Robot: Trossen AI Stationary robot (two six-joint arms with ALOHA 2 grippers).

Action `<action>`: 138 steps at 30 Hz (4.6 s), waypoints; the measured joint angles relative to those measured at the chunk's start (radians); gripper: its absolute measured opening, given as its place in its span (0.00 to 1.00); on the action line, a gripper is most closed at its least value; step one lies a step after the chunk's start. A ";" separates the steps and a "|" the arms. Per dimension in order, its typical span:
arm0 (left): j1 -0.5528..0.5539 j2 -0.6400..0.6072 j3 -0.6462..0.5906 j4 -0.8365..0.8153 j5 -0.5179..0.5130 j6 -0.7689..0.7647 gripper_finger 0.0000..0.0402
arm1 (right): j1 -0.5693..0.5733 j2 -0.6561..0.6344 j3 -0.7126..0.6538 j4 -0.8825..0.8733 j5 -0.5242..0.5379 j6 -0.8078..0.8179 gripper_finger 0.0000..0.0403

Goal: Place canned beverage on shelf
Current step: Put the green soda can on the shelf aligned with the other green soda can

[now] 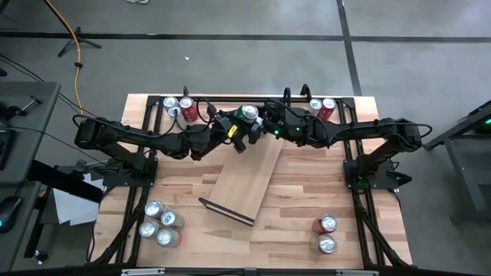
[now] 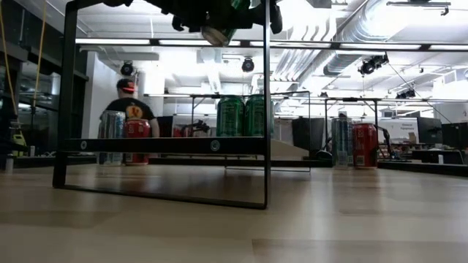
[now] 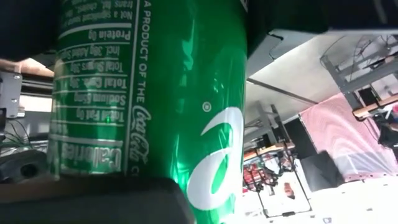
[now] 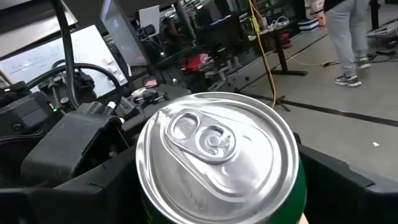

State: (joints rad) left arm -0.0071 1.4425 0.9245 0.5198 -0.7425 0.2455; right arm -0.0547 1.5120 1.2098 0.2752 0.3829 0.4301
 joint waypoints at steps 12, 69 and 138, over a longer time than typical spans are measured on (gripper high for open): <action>0.002 0.000 0.000 0.002 0.031 0.045 0.67 | -0.005 -0.006 0.000 -0.007 0.020 -0.003 0.75; 0.131 -0.700 -0.235 -0.574 0.231 -0.625 0.93 | -0.145 -0.209 -0.636 -0.004 -0.004 -0.196 0.76; 0.131 -0.700 -0.234 -0.597 0.273 -0.578 0.93 | -0.041 -0.344 -0.634 -0.362 -0.124 0.471 0.00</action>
State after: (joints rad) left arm 0.1242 0.7422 0.6903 -0.0776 -0.4694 -0.3330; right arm -0.0961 1.1681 0.5755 -0.0870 0.2587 0.9007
